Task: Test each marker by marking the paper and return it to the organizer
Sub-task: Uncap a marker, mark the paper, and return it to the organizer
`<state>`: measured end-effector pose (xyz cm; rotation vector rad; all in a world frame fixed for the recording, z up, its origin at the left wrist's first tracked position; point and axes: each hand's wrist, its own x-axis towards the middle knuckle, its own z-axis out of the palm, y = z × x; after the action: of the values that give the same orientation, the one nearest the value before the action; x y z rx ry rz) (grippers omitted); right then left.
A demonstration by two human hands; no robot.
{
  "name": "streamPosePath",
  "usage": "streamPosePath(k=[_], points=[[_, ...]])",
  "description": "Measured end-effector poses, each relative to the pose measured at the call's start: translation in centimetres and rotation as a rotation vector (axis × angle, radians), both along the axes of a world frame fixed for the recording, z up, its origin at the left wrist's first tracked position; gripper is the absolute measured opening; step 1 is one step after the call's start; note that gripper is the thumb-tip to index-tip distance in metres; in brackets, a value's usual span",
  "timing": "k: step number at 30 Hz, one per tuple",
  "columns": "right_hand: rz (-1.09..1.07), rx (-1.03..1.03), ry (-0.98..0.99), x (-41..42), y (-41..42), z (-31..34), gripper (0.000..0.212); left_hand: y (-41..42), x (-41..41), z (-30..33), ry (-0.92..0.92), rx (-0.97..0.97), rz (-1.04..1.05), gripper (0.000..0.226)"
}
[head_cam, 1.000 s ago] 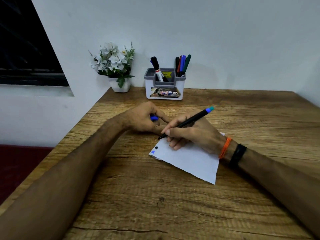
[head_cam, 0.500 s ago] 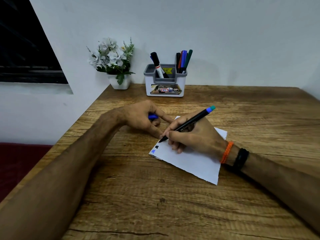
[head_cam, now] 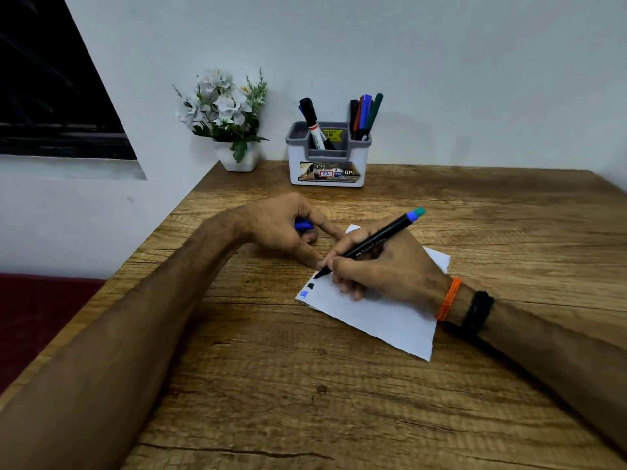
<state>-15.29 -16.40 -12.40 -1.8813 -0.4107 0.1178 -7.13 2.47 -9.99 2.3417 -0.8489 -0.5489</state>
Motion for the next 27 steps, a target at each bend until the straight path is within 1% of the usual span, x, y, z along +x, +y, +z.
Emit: streamPosePath(k=[4,9,16,27], points=[[-0.028,0.001,0.006,0.23,-0.07,0.02,0.008,0.04,0.03,-0.02,-0.011,0.002,-0.003,0.047],[-0.011,-0.018,0.007,0.01,-0.07,-0.01,0.008,0.02,0.02,-0.05,-0.005,0.000,-0.001,0.047],[-0.019,-0.006,-0.004,0.04,-0.05,-0.15,0.007,0.07,0.29,-0.17,-0.014,0.042,0.014,0.047],[-0.029,0.005,-0.019,0.34,-0.11,-0.28,0.007,0.00,0.31,-0.15,-0.043,0.022,-0.016,0.046]])
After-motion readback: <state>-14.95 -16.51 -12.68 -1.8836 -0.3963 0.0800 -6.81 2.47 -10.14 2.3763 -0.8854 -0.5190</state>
